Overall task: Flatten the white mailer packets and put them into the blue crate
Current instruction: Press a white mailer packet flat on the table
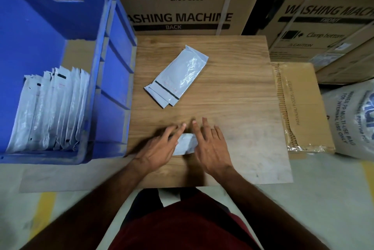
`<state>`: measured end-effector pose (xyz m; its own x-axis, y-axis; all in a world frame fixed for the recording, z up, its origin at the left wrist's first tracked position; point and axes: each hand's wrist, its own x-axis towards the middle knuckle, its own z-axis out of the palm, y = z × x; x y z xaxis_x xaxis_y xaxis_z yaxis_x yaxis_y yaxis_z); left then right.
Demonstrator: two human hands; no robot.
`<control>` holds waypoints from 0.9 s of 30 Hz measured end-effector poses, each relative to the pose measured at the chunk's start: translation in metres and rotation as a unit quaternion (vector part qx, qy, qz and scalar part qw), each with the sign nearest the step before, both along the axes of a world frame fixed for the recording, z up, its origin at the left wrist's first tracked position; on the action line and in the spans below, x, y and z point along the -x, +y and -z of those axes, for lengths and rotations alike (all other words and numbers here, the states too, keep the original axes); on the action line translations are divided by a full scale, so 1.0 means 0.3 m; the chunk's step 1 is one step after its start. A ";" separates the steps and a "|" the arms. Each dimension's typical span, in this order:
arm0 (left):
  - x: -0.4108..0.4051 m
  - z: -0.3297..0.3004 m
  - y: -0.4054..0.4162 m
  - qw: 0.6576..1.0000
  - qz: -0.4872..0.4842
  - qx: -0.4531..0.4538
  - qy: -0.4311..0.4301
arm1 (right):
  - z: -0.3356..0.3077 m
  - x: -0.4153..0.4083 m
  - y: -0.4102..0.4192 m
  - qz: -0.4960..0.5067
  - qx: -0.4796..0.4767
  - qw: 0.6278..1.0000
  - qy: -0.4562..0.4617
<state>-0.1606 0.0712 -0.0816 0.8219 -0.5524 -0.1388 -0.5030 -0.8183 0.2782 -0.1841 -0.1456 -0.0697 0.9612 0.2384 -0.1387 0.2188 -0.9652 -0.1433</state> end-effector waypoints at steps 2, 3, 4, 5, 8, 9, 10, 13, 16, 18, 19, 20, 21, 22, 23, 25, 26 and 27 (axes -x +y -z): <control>0.001 0.005 -0.022 0.997 -0.060 -0.010 -0.038 | 0.029 0.001 0.021 0.004 -0.008 1.000 0.015; 0.012 0.013 -0.032 0.996 -0.081 -0.011 -0.046 | 0.048 0.012 0.036 0.001 -0.022 0.999 0.027; 0.031 0.027 -0.037 0.996 -0.079 -0.022 -0.047 | 0.068 0.027 0.050 -0.004 -0.035 0.998 0.043; 0.051 0.046 -0.039 0.996 -0.062 -0.037 -0.045 | 0.087 0.043 0.063 -0.007 -0.045 0.997 0.055; 0.092 0.110 -0.027 0.996 -0.039 -0.078 -0.013 | 0.124 0.073 0.079 0.008 -0.073 0.995 0.073; 0.090 0.124 -0.025 0.995 -0.044 -0.086 -0.002 | 0.133 0.075 0.080 0.012 -0.078 0.994 0.072; 0.086 0.137 -0.026 0.995 -0.047 -0.085 0.005 | 0.142 0.075 0.081 0.015 -0.081 0.994 0.069; 0.074 0.160 -0.017 0.996 -0.035 -0.081 0.005 | 0.167 0.079 0.092 0.032 -0.081 0.994 0.067; 0.056 0.162 0.012 0.997 -0.011 -0.082 0.004 | 0.165 0.081 0.109 0.045 -0.084 0.992 0.077; 0.037 0.141 0.019 0.996 0.000 -0.087 0.002 | 0.146 0.079 0.105 0.043 -0.099 0.991 0.073; 0.031 0.126 0.015 0.996 -0.007 -0.086 -0.003 | 0.135 0.076 0.093 0.045 -0.111 0.990 0.070; 0.027 0.112 0.005 0.996 -0.018 -0.083 -0.011 | 0.129 0.071 0.077 0.053 -0.123 0.989 0.068; 0.028 0.100 -0.010 0.996 -0.026 -0.078 -0.021 | 0.128 0.067 0.058 0.064 -0.132 0.987 0.066; 0.034 0.094 -0.029 0.997 -0.023 -0.074 -0.029 | 0.135 0.067 0.037 0.071 -0.135 0.986 0.062; 0.045 0.092 -0.049 0.997 -0.009 -0.075 -0.028 | 0.145 0.069 0.018 0.067 -0.131 0.987 0.058; 0.069 0.097 -0.083 0.996 0.004 -0.092 -0.009 | 0.165 0.077 -0.008 0.045 -0.127 0.989 0.066; 0.071 0.099 -0.098 0.994 -0.007 -0.105 -0.003 | 0.171 0.075 -0.017 0.035 -0.132 0.988 0.070; 0.071 0.100 -0.114 0.993 -0.024 -0.115 0.003 | 0.174 0.070 -0.020 0.028 -0.140 0.987 0.072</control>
